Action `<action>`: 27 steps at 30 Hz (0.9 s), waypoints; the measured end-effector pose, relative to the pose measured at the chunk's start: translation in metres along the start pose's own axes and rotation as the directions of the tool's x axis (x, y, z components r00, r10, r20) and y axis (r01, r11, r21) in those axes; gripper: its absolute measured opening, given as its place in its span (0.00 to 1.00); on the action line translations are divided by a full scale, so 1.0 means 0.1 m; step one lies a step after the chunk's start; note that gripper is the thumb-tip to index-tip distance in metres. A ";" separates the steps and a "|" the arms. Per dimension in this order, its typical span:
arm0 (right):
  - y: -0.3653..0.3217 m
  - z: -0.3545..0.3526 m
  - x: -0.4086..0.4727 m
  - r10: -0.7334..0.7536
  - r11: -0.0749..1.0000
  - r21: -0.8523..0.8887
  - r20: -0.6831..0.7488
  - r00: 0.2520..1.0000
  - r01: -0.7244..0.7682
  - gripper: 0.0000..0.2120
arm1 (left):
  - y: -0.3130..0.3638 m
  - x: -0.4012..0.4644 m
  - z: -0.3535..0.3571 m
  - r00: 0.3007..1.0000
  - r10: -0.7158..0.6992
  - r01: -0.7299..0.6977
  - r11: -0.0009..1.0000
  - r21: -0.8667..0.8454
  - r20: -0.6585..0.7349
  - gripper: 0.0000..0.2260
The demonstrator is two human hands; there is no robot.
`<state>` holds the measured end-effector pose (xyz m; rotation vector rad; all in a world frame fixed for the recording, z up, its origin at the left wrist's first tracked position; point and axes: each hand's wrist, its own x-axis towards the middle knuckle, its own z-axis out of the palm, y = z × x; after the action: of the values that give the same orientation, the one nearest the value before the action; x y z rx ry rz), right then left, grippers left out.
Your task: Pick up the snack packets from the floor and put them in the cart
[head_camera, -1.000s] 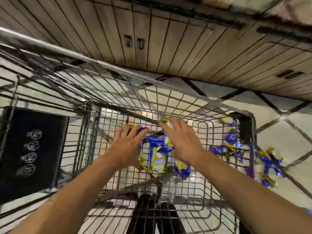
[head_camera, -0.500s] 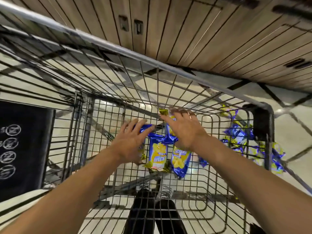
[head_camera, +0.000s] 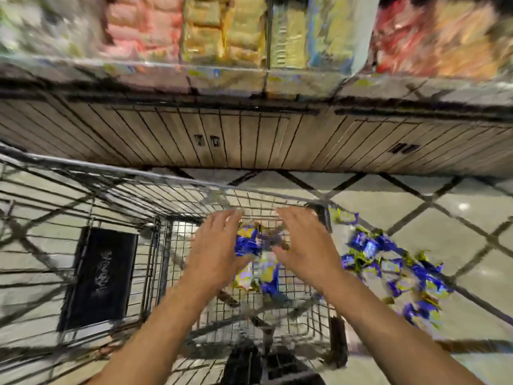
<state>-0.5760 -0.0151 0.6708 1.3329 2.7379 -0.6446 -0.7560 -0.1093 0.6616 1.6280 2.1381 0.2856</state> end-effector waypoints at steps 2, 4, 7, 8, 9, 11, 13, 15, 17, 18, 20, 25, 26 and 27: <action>0.15 -0.39 -0.32 0.060 0.998 0.022 -0.074 0.995 -0.059 0.36 | 0.42 -0.03 -0.20 0.996 0.074 -0.074 0.997 0.017 -0.043 0.44; 0.41 -0.71 -0.66 0.158 0.987 0.038 -0.131 0.979 -0.154 0.38 | 0.90 -0.05 -0.29 0.987 0.142 -0.141 0.990 0.018 -0.073 0.44; 0.90 -1.09 -1.17 0.293 0.956 0.055 -0.204 0.934 -0.288 0.41 | 1.70 -0.04 -0.30 0.960 0.259 -0.258 0.966 0.020 -0.111 0.43; 1.07 -1.19 -1.36 0.332 0.943 0.065 -0.228 0.915 -0.326 0.41 | 1.98 -0.04 -0.26 0.947 0.299 -0.299 0.954 0.022 -0.119 0.43; 1.25 -1.29 -1.55 0.374 0.927 0.083 -0.245 0.894 -0.365 0.42 | 2.27 -0.03 -0.19 0.937 0.328 -0.329 0.944 0.019 -0.120 0.43; 1.66 -1.43 -1.92 0.447 0.894 0.127 -0.269 0.853 -0.429 0.44 | 2.84 -0.04 0.02 0.930 0.350 -0.352 0.936 -0.003 -0.110 0.42; 2.14 -1.47 -2.26 0.494 0.869 0.162 -0.309 0.813 -0.467 0.44 | 3.37 -0.07 0.35 0.931 0.355 -0.359 0.932 -0.040 -0.086 0.41; 2.65 -1.45 -2.59 0.550 0.835 0.238 -0.333 0.766 -0.496 0.45 | 3.89 -0.11 0.76 0.935 0.349 -0.353 0.933 -0.070 -0.058 0.40; 3.19 -1.40 -2.90 0.609 0.789 0.328 -0.311 0.730 -0.519 0.45 | 4.39 -0.17 1.21 0.957 0.289 -0.289 0.951 -0.110 -0.020 0.41; 3.46 -1.37 -3.04 0.624 0.775 0.357 -0.295 0.724 -0.522 0.45 | 4.64 -0.19 1.42 0.969 0.247 -0.246 0.961 -0.130 -0.004 0.40; 3.98 -1.30 -3.32 0.653 0.746 0.388 -0.271 0.707 -0.541 0.46 | 5.06 -0.21 1.88 0.977 0.211 -0.207 0.969 -0.134 0.015 0.41; 5.09 -0.87 -3.90 0.691 0.718 0.319 -0.224 0.687 -0.619 0.45 | 5.66 -0.09 2.93 0.969 0.236 -0.238 0.971 0.009 0.078 0.41; 5.28 -0.71 -3.97 0.696 0.715 0.293 -0.212 0.686 -0.635 0.45 | 5.68 -0.05 3.14 0.965 0.242 -0.247 0.968 0.040 0.098 0.41; 5.46 -0.51 -4.02 0.697 0.715 0.257 -0.190 0.691 -0.650 0.46 | 5.66 0.01 3.38 0.961 0.251 -0.260 0.962 0.078 0.114 0.40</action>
<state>0.1008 0.0030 0.6069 2.4500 2.0770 -0.6571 -0.1131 0.0212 0.5979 1.9319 1.8901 0.1782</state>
